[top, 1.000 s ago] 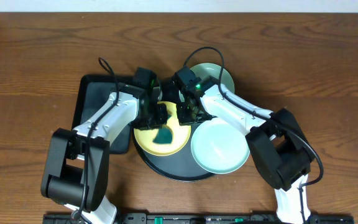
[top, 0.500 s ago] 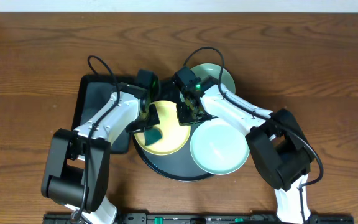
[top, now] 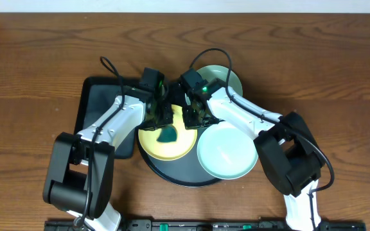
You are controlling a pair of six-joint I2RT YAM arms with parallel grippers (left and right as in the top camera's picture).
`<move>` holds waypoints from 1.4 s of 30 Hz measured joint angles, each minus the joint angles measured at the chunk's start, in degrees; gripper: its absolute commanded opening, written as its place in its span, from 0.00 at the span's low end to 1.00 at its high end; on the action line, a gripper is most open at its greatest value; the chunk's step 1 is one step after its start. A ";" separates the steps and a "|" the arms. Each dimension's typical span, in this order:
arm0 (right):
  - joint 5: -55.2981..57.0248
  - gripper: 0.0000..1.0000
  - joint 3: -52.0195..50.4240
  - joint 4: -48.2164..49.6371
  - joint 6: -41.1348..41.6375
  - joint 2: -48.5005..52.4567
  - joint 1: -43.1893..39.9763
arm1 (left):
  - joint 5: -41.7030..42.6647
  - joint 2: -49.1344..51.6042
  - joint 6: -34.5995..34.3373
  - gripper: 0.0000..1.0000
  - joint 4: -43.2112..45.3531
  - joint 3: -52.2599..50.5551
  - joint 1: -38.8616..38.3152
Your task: Clean dirty plates on tray and stack at the side
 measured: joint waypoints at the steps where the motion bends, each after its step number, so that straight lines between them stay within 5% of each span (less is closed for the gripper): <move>1: 0.00 0.01 0.00 0.00 0.00 0.00 0.02 | -2.27 0.00 -1.66 0.08 0.00 0.00 -0.07; 6: -0.11 0.01 0.00 0.02 0.02 0.00 0.02 | -10.75 0.00 -7.37 0.08 -0.70 0.13 -0.66; 16: -0.11 0.01 0.00 0.00 0.02 0.00 0.02 | -17.79 -1.36 -9.40 0.07 -15.47 9.27 -0.20; 23: 0.31 0.17 -0.02 0.24 0.07 0.22 0.00 | -18.34 -11.39 -7.08 0.08 -19.15 17.73 0.07; 28: 0.20 0.01 -0.55 1.11 0.09 0.35 0.00 | -18.38 -17.03 -5.49 0.07 -22.29 18.64 3.96; 42: -0.26 0.01 1.22 -1.64 -2.32 0.24 0.02 | -17.18 -16.90 -0.70 0.07 -26.77 18.64 19.10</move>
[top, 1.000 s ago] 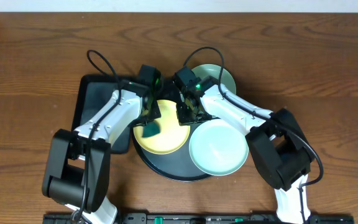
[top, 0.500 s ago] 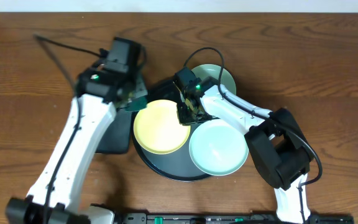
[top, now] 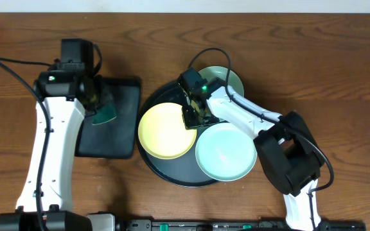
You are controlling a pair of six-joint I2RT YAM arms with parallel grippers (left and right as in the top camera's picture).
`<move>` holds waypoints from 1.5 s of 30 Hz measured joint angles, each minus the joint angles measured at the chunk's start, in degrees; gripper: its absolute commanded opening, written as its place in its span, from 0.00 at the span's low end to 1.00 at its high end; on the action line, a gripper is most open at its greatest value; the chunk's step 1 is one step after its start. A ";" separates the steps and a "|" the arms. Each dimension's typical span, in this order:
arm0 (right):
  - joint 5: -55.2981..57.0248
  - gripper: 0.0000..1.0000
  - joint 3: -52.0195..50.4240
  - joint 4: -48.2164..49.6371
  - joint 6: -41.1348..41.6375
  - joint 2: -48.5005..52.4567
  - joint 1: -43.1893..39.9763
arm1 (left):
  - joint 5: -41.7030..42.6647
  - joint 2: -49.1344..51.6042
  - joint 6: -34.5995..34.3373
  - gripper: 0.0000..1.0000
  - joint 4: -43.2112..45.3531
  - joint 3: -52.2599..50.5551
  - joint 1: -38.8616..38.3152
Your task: Clean dirty plates on tray and stack at the side
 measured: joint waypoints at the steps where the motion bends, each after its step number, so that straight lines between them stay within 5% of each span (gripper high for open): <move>1: 0.17 0.01 0.46 -0.68 -0.55 -0.04 0.00 | 1.25 0.00 0.85 0.07 -0.07 0.00 0.63; 14: 18.03 0.01 3.80 -6.82 -3.26 -8.85 4.26 | 6.84 0.66 3.87 0.07 -1.05 0.00 1.40; 45: 85.94 0.01 4.00 -7.56 -10.75 -16.41 27.32 | 7.02 0.66 3.87 0.07 -1.79 0.00 1.40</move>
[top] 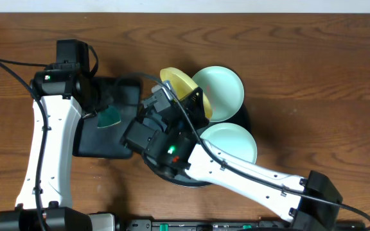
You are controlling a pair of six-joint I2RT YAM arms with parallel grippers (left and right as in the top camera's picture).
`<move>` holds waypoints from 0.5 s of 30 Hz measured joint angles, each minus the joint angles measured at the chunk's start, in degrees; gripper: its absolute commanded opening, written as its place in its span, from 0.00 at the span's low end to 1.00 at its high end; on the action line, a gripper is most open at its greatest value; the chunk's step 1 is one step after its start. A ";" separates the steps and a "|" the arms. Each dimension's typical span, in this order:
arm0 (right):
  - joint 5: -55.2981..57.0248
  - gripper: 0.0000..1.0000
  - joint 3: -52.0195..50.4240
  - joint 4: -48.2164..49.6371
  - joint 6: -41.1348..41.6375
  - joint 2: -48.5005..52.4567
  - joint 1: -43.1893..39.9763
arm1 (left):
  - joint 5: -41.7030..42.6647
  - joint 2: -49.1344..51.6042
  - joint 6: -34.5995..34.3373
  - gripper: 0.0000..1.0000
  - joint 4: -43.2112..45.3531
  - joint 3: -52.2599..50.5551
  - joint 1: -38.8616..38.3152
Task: Clean dirty plates on tray and stack at the side
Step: 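Lift the yellow plate with the right gripper and carry it right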
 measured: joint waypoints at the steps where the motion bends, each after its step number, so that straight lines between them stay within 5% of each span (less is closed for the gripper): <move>1: 0.66 0.01 0.00 0.00 0.00 -0.11 0.17 | 0.00 0.00 0.00 0.08 0.00 0.00 0.00; 8: 0.22 0.01 0.04 -0.31 -0.02 -0.24 0.13 | 0.00 0.00 0.00 0.07 -0.02 0.00 0.00; 15: -18.47 0.01 0.04 -3.28 1.09 -0.24 -2.80 | 0.00 0.00 0.00 0.07 -0.02 0.00 0.00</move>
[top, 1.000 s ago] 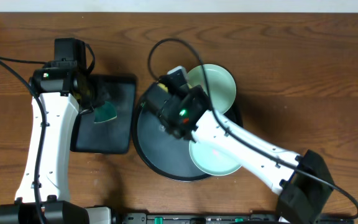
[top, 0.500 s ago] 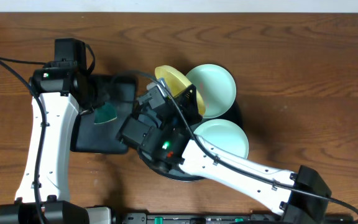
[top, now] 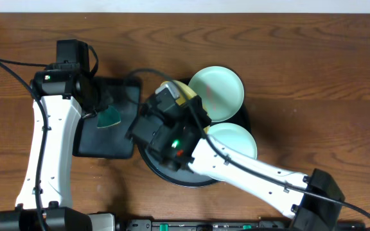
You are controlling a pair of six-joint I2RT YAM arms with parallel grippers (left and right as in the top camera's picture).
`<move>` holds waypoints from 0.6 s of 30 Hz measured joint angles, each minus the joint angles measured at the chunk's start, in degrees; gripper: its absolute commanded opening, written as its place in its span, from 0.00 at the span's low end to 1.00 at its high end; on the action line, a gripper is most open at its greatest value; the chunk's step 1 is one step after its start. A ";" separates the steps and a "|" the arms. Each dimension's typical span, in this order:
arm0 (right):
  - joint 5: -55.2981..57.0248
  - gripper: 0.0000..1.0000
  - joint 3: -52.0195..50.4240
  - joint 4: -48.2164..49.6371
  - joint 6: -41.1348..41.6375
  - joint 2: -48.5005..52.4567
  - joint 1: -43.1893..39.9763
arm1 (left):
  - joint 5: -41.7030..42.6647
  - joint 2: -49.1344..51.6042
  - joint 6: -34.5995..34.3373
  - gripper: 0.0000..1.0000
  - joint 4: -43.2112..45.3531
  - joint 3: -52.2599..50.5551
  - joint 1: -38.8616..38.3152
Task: Clean dirty plates on tray and stack at the side
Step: 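Lift the yellow plate with the right gripper and carry it right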
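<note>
The yellow plate [top: 186,94] shows only as a sliver at the back of the round black tray [top: 162,172]; my right arm hides the rest. My right gripper [top: 189,104] is shut on that plate, raised toward the camera. One pale green plate [top: 218,93] lies at the tray's back right and another [top: 235,138] on its right side. Off to the left, my left gripper [top: 103,110] is shut on a teal sponge [top: 109,118] over the black mat [top: 117,138].
The mat lies left of the tray, touching its edge. My right arm crosses the tray from the front right, covering its middle. Brown wooden table [top: 313,77] surrounds everything.
My right arm has shifted a little to the right and forward, and the yellow plate it holds is now mostly hidden under it. The left arm and sponge have not moved.
First my left gripper held the sponge on the yellow plate lying in the tray, with my right gripper at its rim. Then the left arm was over the mat with the sponge. Later my right gripper held the yellow plate lifted and tilted at the tray's back, as now.
</note>
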 measured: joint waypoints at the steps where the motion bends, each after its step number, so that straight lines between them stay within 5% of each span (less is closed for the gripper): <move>1: -3.89 0.01 0.00 0.07 0.35 0.00 -1.14 | 0.00 0.00 0.00 0.07 0.00 0.00 0.00; 10: -38.42 0.01 0.00 2.86 1.07 -1.22 -17.40 | 0.02 0.00 0.00 0.07 0.00 0.00 0.00; 18: -60.87 0.01 0.02 2.97 -0.07 -12.85 -37.24 | 0.00 0.00 0.00 0.08 0.00 0.00 0.00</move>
